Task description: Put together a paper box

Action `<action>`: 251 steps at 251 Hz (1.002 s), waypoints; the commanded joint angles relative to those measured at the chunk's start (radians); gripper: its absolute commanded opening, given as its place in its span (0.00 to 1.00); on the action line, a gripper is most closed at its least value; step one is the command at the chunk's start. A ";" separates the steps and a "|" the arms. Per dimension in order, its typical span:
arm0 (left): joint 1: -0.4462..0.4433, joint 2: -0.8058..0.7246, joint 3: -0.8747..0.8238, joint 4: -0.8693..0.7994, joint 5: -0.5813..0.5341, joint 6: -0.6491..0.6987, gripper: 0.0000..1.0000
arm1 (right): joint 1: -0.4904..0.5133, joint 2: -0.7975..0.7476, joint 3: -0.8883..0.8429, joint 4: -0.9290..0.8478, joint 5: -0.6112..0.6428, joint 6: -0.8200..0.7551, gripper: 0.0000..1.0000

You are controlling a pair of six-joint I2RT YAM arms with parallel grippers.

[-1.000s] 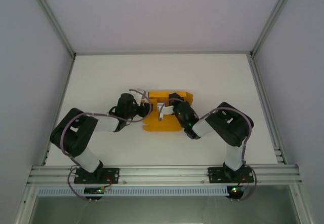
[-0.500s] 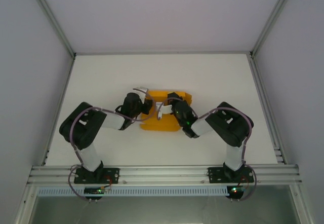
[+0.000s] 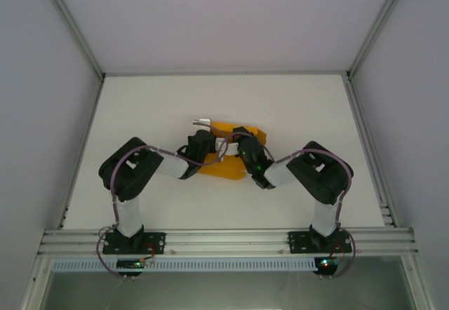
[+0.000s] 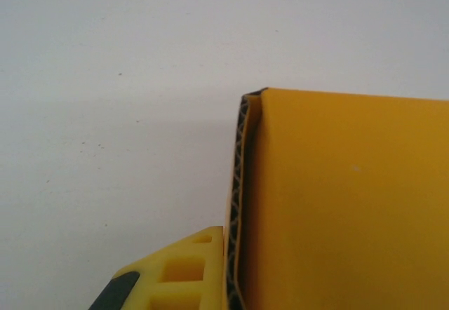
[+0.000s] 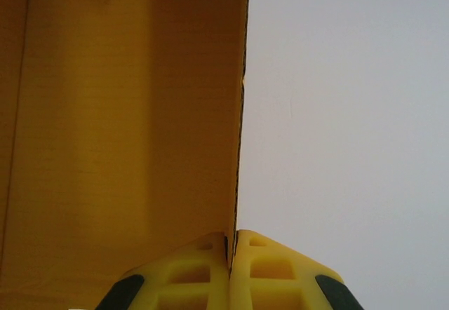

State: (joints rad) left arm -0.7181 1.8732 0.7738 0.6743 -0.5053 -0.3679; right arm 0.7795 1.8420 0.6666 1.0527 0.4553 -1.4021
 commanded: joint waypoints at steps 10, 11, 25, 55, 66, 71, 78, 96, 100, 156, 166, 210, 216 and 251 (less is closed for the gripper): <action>0.053 0.058 0.018 -0.192 -0.310 -0.124 0.00 | 0.022 -0.011 -0.036 -0.187 -0.045 0.040 0.00; 0.054 0.058 0.018 -0.193 -0.310 -0.124 0.00 | 0.022 -0.013 -0.035 -0.187 -0.044 0.040 0.00; 0.053 0.053 0.014 -0.194 -0.290 -0.121 0.00 | 0.021 -0.015 -0.033 -0.202 -0.045 0.046 0.00; 0.056 0.009 -0.023 -0.138 -0.167 -0.084 0.13 | 0.021 -0.018 -0.030 -0.211 -0.046 0.048 0.00; 0.055 -0.012 -0.039 -0.106 -0.125 -0.058 0.21 | 0.019 -0.019 -0.030 -0.212 -0.048 0.048 0.00; 0.055 -0.022 -0.047 -0.096 -0.107 -0.055 0.24 | 0.020 -0.020 -0.028 -0.212 -0.048 0.048 0.00; 0.055 -0.037 -0.058 -0.084 -0.077 -0.047 0.27 | 0.018 -0.020 -0.028 -0.211 -0.047 0.049 0.00; 0.054 -0.074 -0.085 -0.047 -0.019 -0.030 0.31 | 0.019 -0.020 -0.026 -0.215 -0.048 0.050 0.00; 0.055 -0.081 -0.090 -0.042 -0.009 -0.029 0.32 | 0.020 -0.018 -0.026 -0.215 -0.048 0.051 0.00; 0.052 -0.148 -0.119 0.006 0.058 -0.021 0.36 | 0.021 -0.010 -0.018 -0.214 -0.043 0.053 0.00; 0.051 -0.154 -0.120 0.014 0.066 -0.017 0.37 | 0.020 -0.010 -0.017 -0.216 -0.042 0.054 0.00; 0.050 -0.161 -0.108 0.019 0.080 -0.016 0.41 | 0.020 -0.009 -0.013 -0.226 -0.039 0.060 0.00; 0.048 -0.159 -0.105 0.016 0.079 -0.016 0.40 | 0.021 -0.009 -0.012 -0.227 -0.038 0.060 0.00; 0.049 -0.153 -0.094 0.001 0.042 -0.030 0.40 | 0.023 -0.010 -0.013 -0.231 -0.035 0.063 0.00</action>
State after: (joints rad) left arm -0.6758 1.7397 0.6563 0.6613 -0.4335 -0.3904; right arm 0.8013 1.8145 0.6777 0.9863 0.4072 -1.3712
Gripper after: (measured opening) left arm 0.406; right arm 0.049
